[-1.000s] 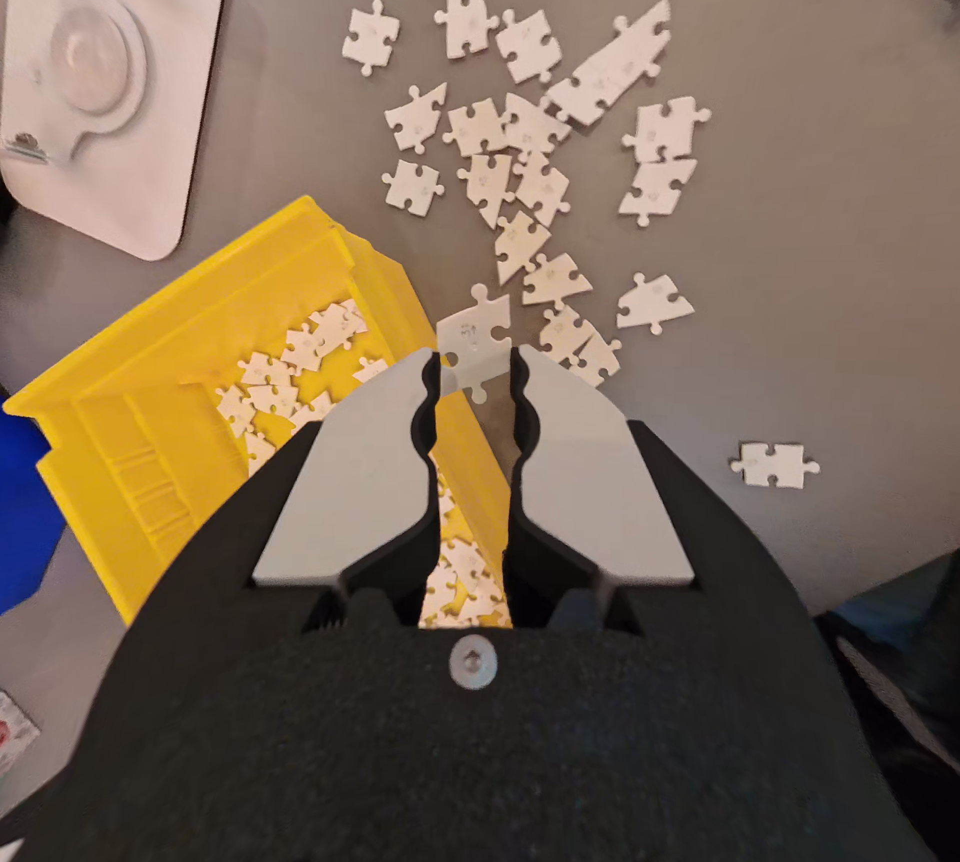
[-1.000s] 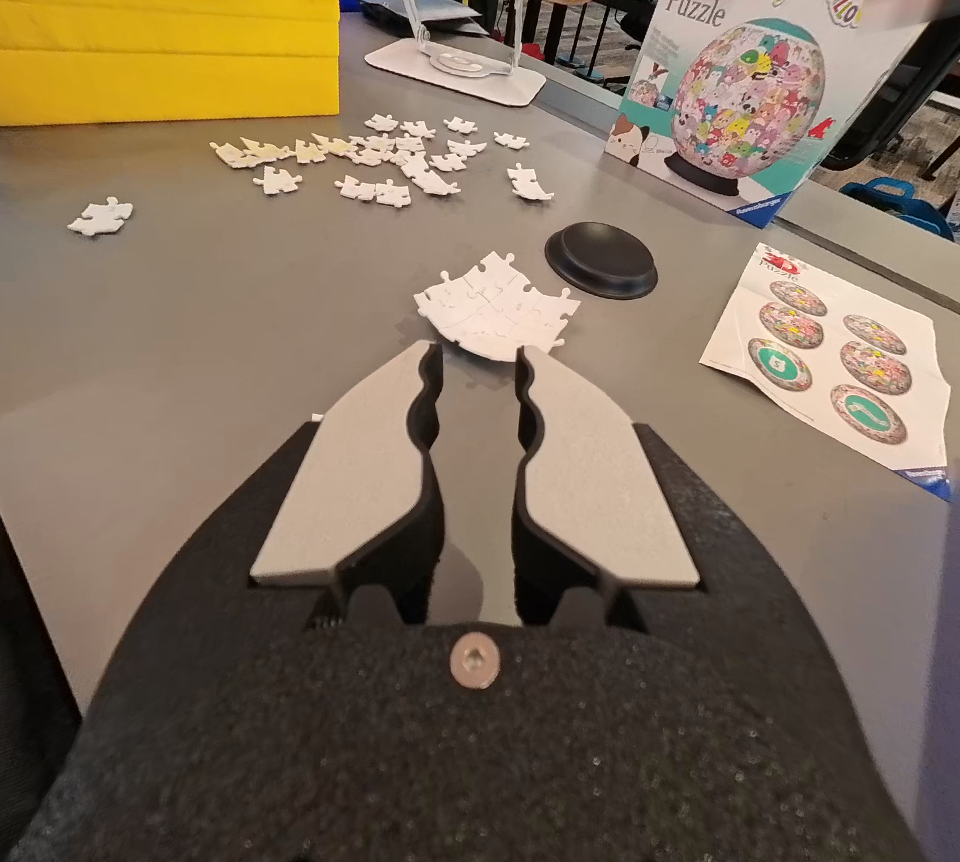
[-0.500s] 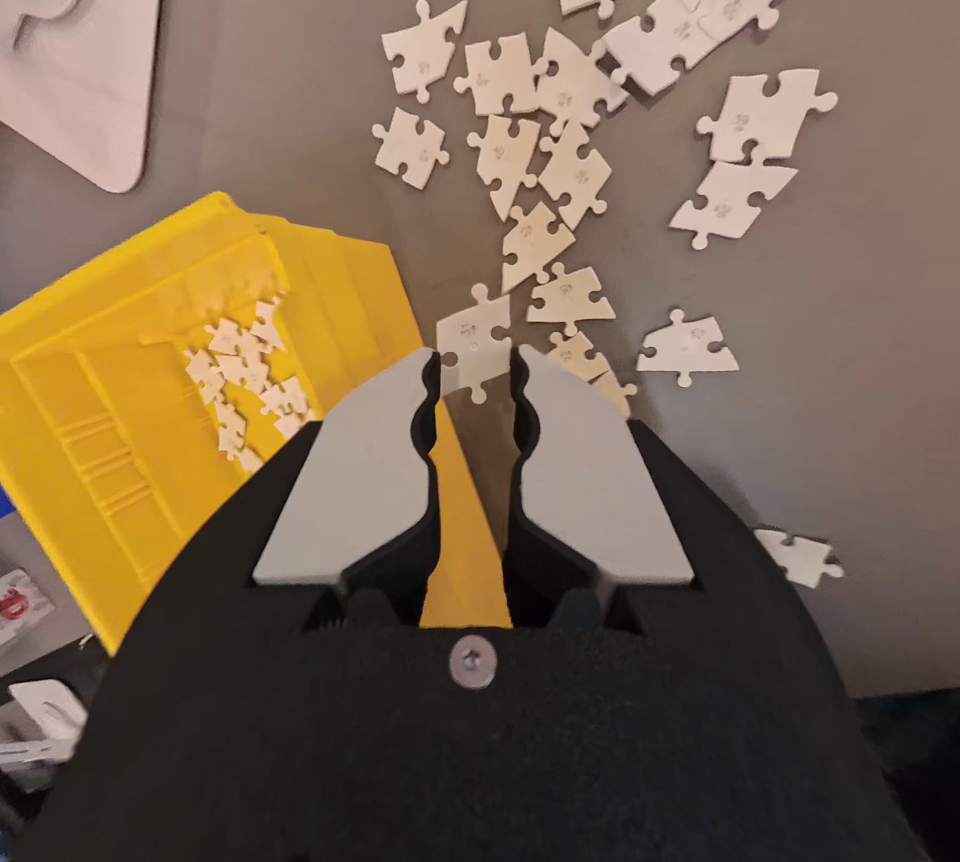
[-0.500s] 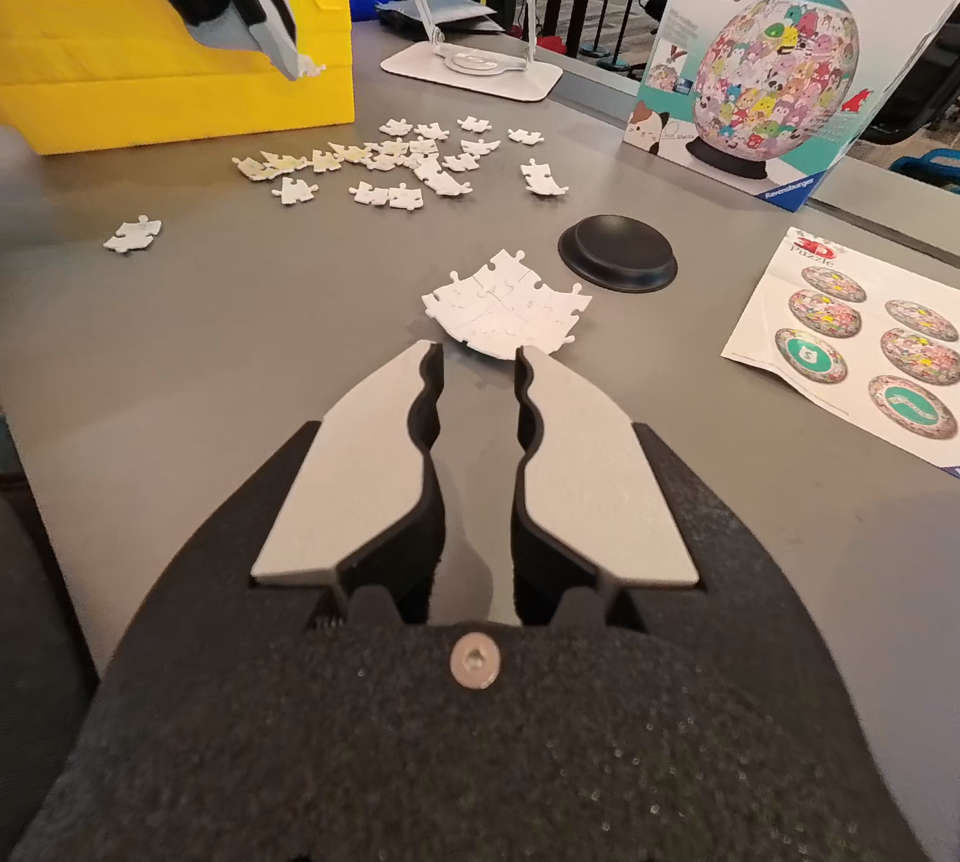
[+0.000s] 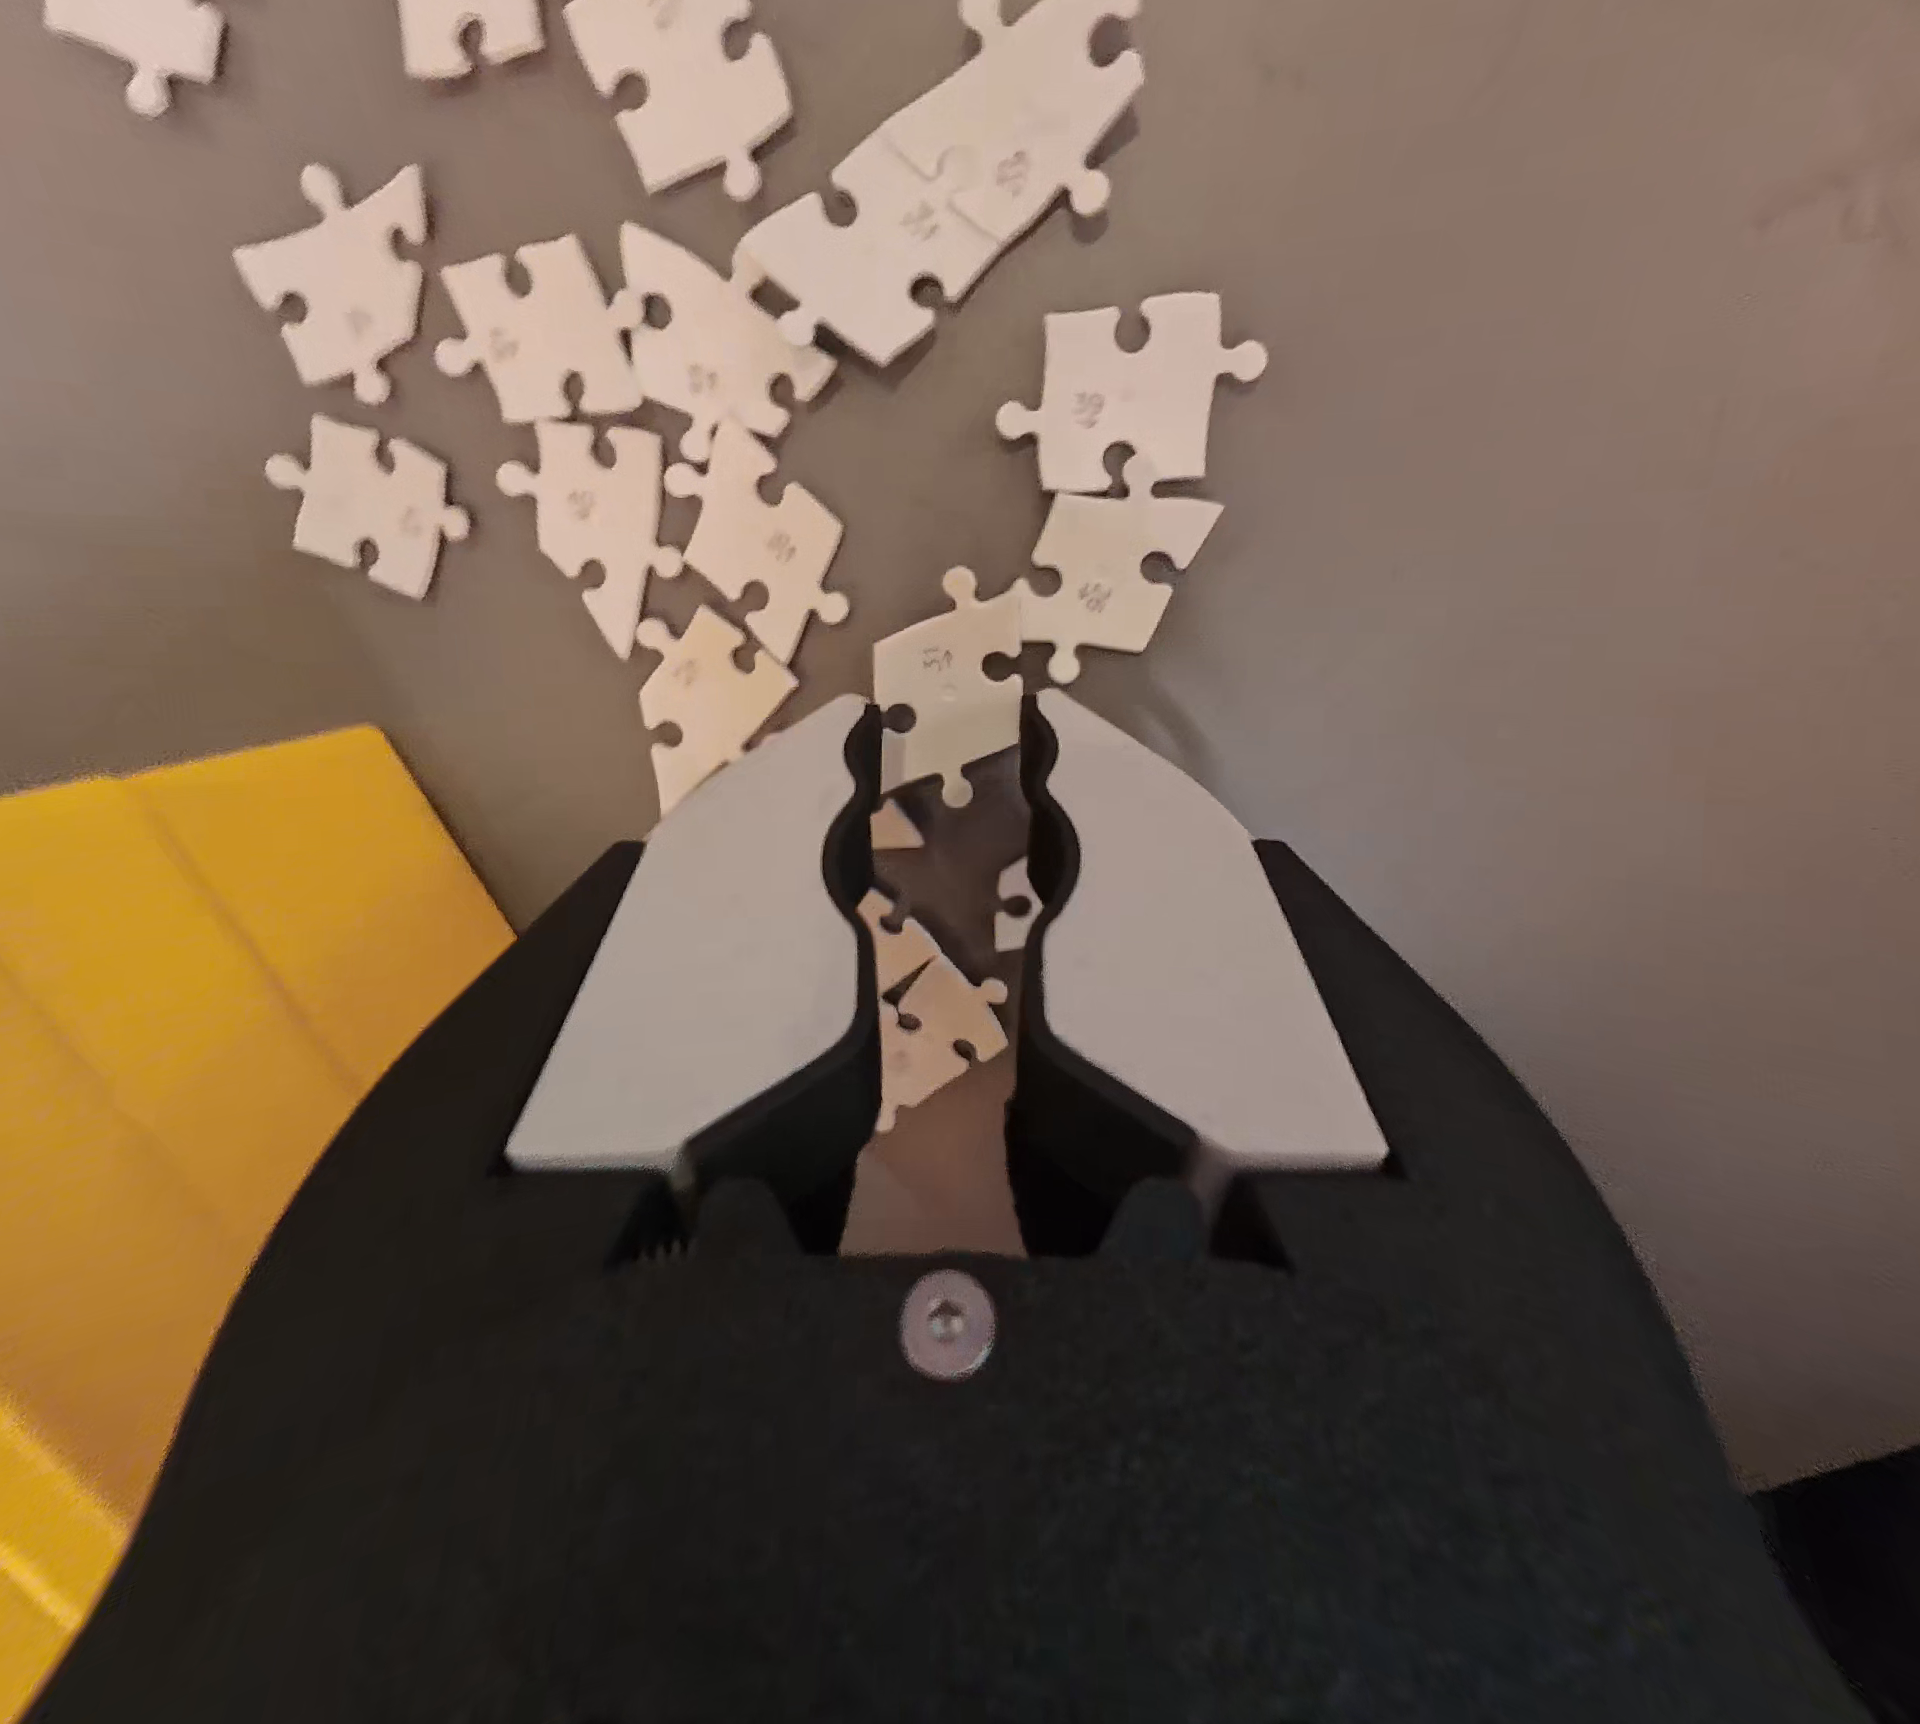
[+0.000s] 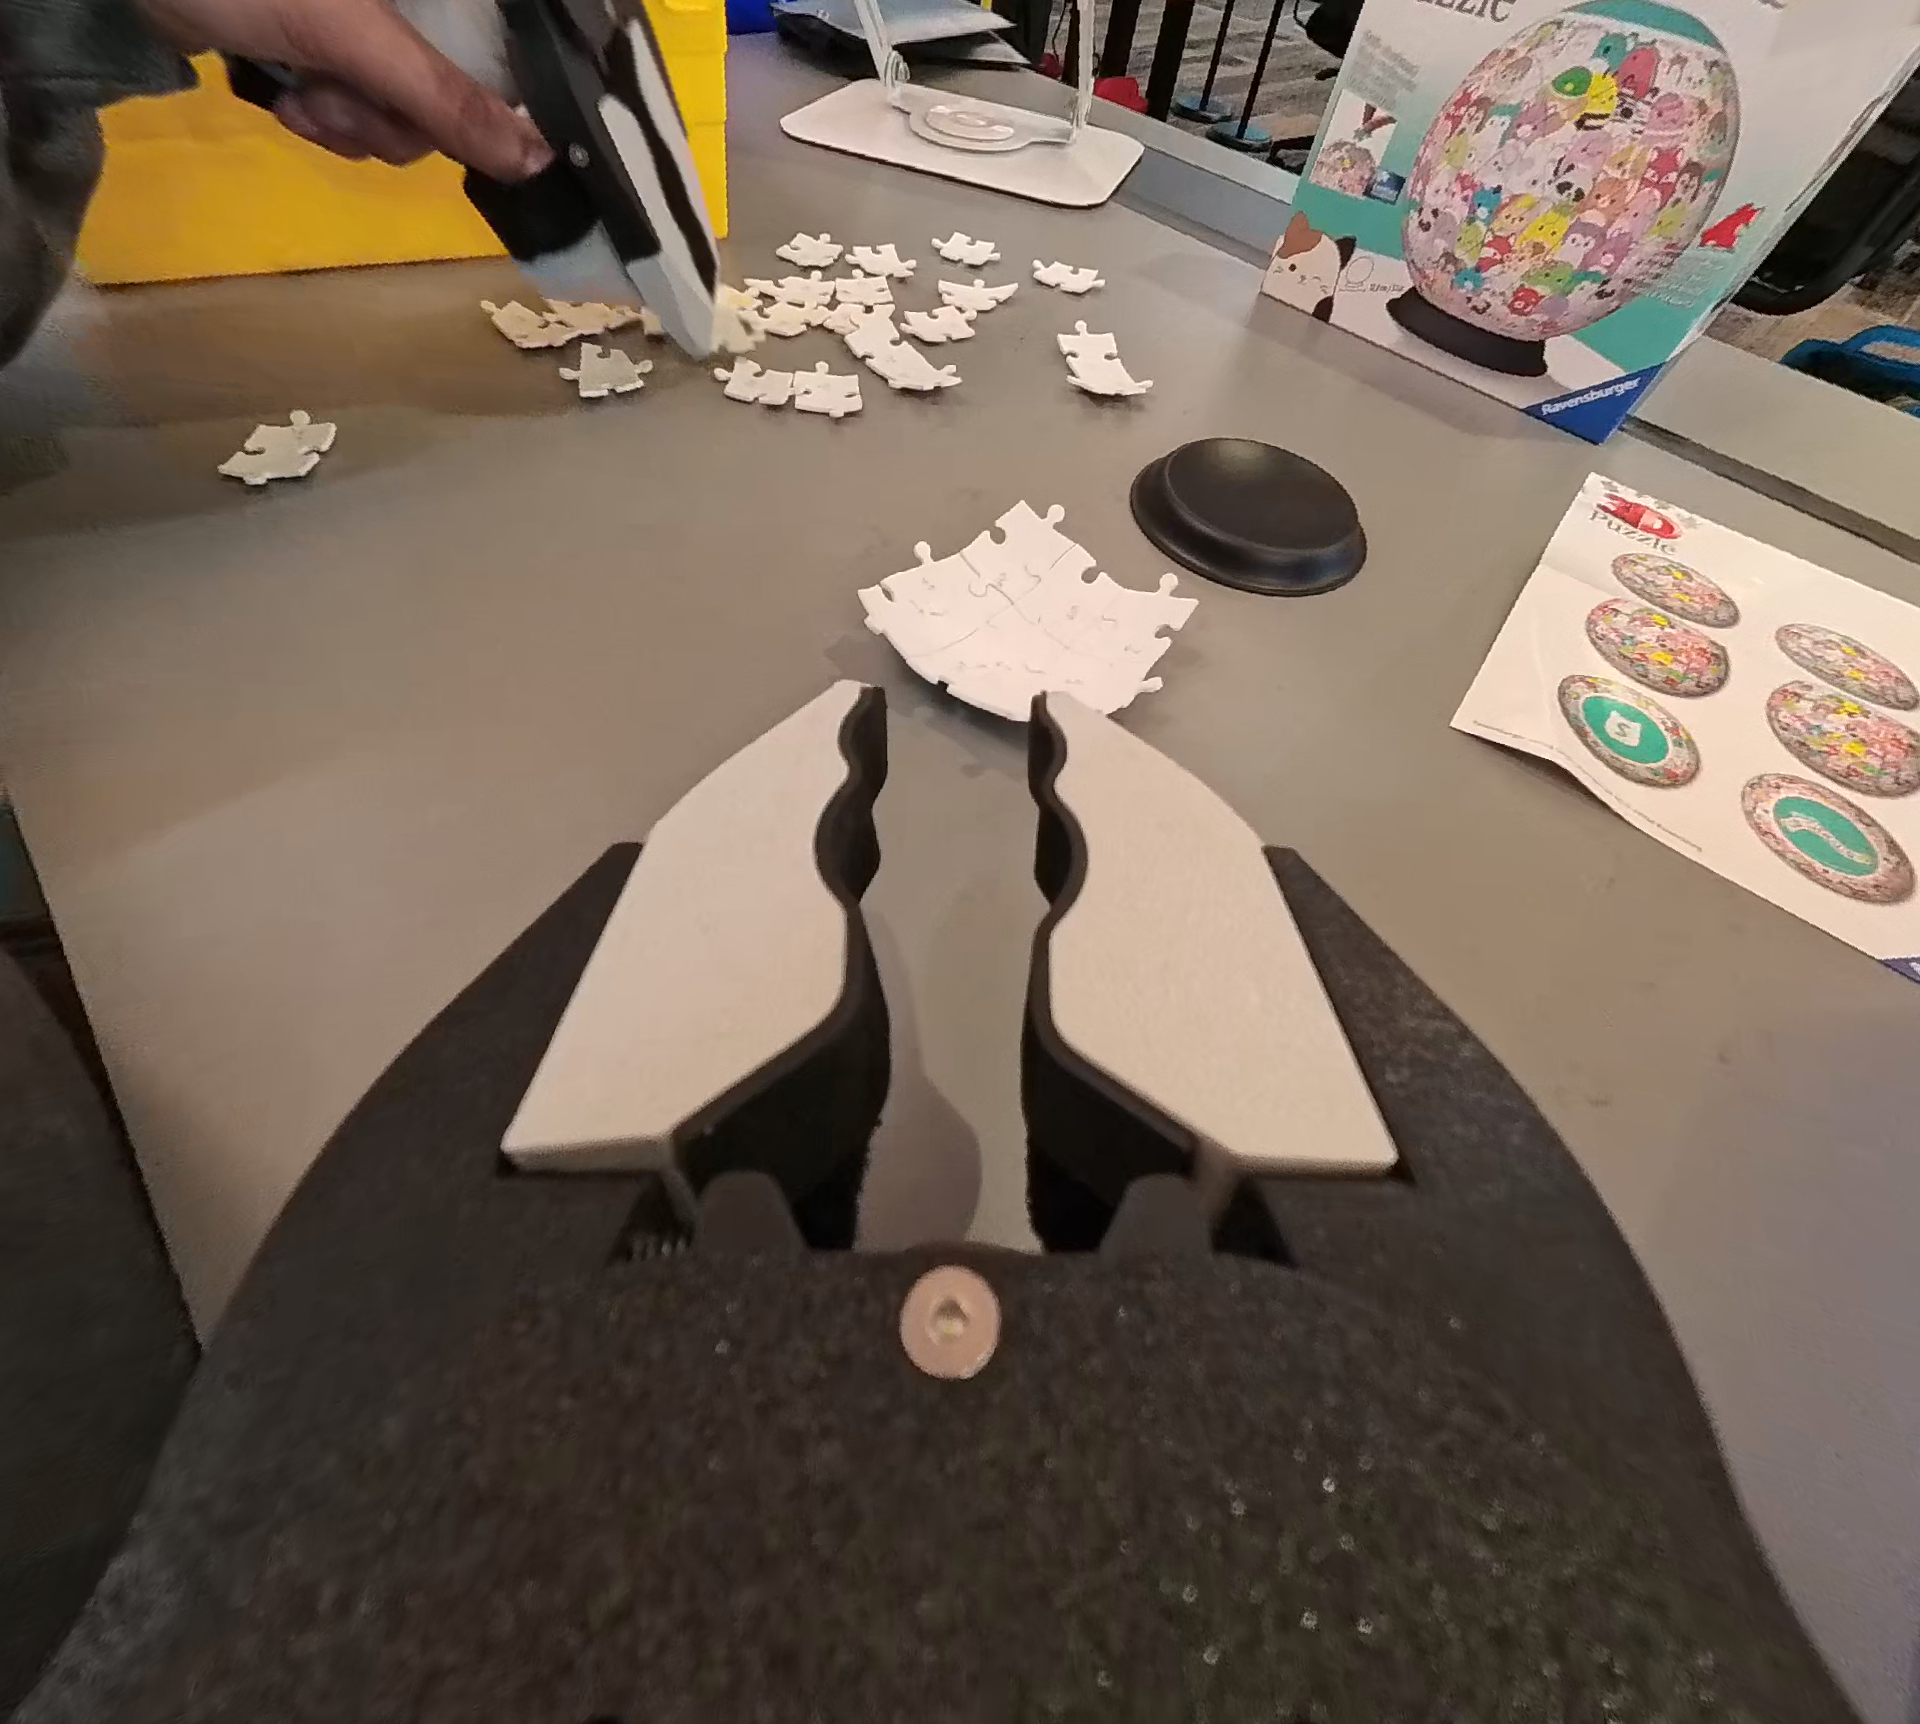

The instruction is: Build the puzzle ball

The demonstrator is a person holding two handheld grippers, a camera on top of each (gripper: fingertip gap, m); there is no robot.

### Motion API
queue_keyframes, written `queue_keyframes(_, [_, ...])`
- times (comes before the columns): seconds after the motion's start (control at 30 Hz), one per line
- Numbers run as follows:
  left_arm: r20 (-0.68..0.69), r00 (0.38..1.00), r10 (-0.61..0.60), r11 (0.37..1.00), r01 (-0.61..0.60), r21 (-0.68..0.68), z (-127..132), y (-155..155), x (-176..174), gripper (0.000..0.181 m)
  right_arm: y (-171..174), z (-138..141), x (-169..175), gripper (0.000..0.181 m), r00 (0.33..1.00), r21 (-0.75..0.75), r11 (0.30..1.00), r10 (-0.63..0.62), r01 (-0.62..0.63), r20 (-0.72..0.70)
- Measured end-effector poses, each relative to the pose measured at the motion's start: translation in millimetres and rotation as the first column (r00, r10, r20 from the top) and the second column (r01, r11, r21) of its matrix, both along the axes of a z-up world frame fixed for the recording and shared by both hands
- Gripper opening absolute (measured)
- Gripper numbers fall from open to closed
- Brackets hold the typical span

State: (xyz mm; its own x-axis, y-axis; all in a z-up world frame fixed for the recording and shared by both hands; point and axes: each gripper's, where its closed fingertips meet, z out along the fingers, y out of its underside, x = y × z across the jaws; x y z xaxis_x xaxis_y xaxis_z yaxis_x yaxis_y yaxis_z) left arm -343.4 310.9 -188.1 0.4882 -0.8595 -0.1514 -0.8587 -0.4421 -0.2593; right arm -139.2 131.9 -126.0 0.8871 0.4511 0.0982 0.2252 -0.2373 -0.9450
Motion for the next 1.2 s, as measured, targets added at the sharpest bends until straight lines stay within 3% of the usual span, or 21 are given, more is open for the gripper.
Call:
queue_keyframes(0.17, [-0.076,0.995,-0.065,0.998,0.066,0.019,-4.6,7.9,-2.3,0.025,0.0,0.6,0.8,0.026,1.000,-0.001,1.000,0.000,0.000,-0.011])
queue_keyframes(0.5, [-0.111,0.991,-0.080,0.996,0.084,0.035,-3.5,12.2,-10.2,0.032,0.5,-0.7,0.0,0.026,1.000,-0.010,1.000,0.004,-0.004,-0.007])
queue_keyframes(0.67, [-0.093,0.995,-0.040,0.995,0.048,0.091,14.9,5.5,-21.5,0.039,0.5,-0.8,-0.1,0.026,1.000,-0.012,1.000,0.005,-0.005,-0.009])
queue_keyframes(0.8, [0.034,0.999,0.022,0.980,-0.029,0.199,55.4,-18.4,-43.2,0.038,0.4,0.0,0.4,0.026,1.000,-0.008,1.000,0.003,-0.003,-0.014])
queue_keyframes(0.93, [0.292,0.950,0.113,0.948,-0.191,0.254,90.4,-57.7,-69.8,0.044,1.9,-3.0,0.0,0.026,1.000,-0.032,0.999,0.005,-0.006,-0.013])
queue_keyframes(1.0, [0.425,0.896,0.131,0.947,-0.240,0.213,94.1,-85.2,-74.2,0.055,3.2,-4.4,-1.1,0.026,1.000,-0.039,0.999,0.011,-0.011,-0.002])
queue_keyframes(1.2, [0.622,0.761,0.185,0.932,-0.337,0.136,83.5,-140.7,-66.7,0.051,4.0,-8.4,-10.2,0.026,0.995,-0.018,0.999,0.031,-0.029,0.099])
